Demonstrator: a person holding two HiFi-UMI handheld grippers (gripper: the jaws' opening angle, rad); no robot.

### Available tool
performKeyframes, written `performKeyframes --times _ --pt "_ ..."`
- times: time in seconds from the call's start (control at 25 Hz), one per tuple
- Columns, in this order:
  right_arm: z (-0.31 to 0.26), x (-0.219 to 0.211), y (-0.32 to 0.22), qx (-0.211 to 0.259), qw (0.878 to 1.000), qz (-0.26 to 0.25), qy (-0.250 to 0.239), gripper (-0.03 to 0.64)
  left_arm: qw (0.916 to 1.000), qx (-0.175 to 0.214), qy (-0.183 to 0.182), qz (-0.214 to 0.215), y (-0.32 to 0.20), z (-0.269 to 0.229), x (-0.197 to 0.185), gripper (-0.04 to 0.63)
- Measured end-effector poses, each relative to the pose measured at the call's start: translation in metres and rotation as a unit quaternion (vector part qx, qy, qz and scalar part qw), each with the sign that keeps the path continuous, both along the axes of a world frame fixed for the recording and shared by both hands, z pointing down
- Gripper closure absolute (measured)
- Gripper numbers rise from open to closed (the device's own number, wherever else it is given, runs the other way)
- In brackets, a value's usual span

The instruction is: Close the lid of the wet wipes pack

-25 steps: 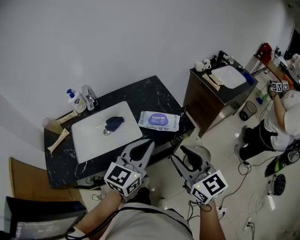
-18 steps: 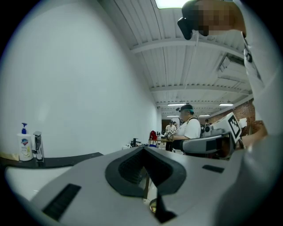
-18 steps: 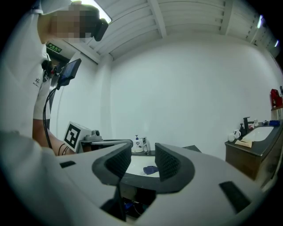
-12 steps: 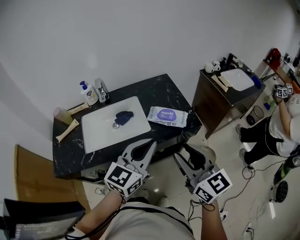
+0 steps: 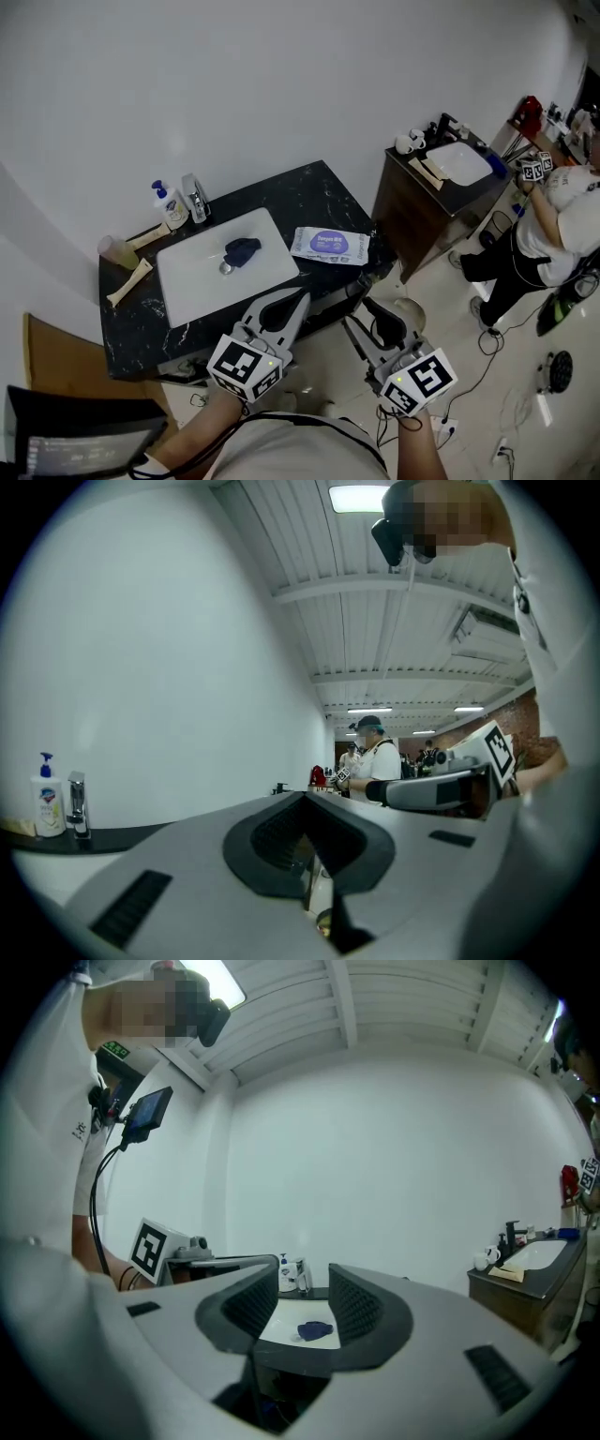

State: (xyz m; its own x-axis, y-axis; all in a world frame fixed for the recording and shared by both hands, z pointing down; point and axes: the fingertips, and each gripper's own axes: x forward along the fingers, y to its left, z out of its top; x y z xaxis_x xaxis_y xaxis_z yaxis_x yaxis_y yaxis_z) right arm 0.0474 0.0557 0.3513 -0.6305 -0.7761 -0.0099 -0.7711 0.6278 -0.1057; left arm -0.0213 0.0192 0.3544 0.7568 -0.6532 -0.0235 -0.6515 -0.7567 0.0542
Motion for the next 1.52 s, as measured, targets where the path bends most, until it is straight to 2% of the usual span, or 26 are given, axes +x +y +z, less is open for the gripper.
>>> performKeyframes --times 0.16,0.48,0.64,1.52 --pt "-0.007 -0.006 -0.003 -0.002 1.0 0.009 -0.004 0.449 0.9999 -0.01 0.008 0.009 -0.006 0.0 -0.005 0.598" --pt "-0.008 -0.01 -0.006 0.001 1.0 0.012 0.005 0.451 0.9999 -0.002 0.01 0.009 -0.006 -0.007 -0.009 0.598" --pt "-0.007 -0.013 -0.004 0.0 1.0 0.008 0.009 0.472 0.9999 -0.004 0.01 0.005 -0.003 -0.007 -0.012 0.598" --pt "-0.012 -0.015 -0.009 0.007 1.0 0.012 0.026 0.472 0.9998 0.0 0.016 0.011 -0.008 -0.011 -0.012 0.598"
